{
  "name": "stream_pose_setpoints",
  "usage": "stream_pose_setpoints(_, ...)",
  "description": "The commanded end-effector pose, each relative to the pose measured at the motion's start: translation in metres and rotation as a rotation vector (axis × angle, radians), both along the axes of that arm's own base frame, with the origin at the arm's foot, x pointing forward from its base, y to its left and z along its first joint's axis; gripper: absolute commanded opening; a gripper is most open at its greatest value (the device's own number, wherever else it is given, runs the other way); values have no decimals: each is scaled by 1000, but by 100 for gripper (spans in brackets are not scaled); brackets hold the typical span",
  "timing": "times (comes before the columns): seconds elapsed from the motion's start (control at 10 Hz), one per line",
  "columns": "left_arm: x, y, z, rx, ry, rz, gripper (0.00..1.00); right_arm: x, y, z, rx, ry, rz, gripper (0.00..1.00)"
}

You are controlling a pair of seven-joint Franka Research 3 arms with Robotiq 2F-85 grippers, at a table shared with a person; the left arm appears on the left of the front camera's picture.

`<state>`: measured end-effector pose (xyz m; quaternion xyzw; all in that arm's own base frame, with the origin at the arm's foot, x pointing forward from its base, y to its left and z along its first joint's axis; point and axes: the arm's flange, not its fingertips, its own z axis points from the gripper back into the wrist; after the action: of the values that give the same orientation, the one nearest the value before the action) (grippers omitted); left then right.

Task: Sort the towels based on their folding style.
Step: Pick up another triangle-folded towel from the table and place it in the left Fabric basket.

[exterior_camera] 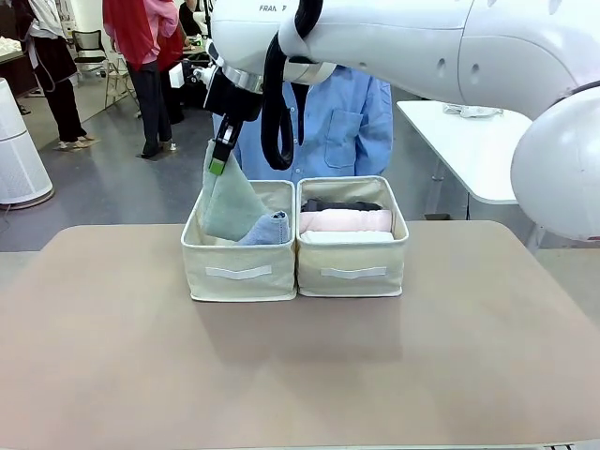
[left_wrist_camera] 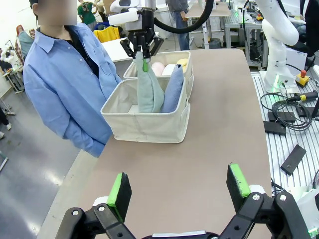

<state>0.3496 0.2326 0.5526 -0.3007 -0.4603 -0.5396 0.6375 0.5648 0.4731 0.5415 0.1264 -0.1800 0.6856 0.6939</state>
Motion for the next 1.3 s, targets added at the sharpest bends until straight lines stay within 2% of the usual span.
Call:
stream_pose_setpoints(0.0, -2, -1, 0, -16, -26, -1, 100, 10, 16, 6, -36, 25, -9, 17)
stream_pose_setpoints(0.3, -2, -1, 0, -16, -26, -1, 100, 15, 28, -11, -73, 46, 3, 17)
stream_pose_setpoints(0.6, -2, -1, 0, -16, -26, -1, 100, 23, 38, -29, -73, 31, 4, 17)
stream_pose_setpoints(1.2, -2, -1, 0, -16, -26, -1, 100, 27, 43, -53, -87, 77, 4, 17)
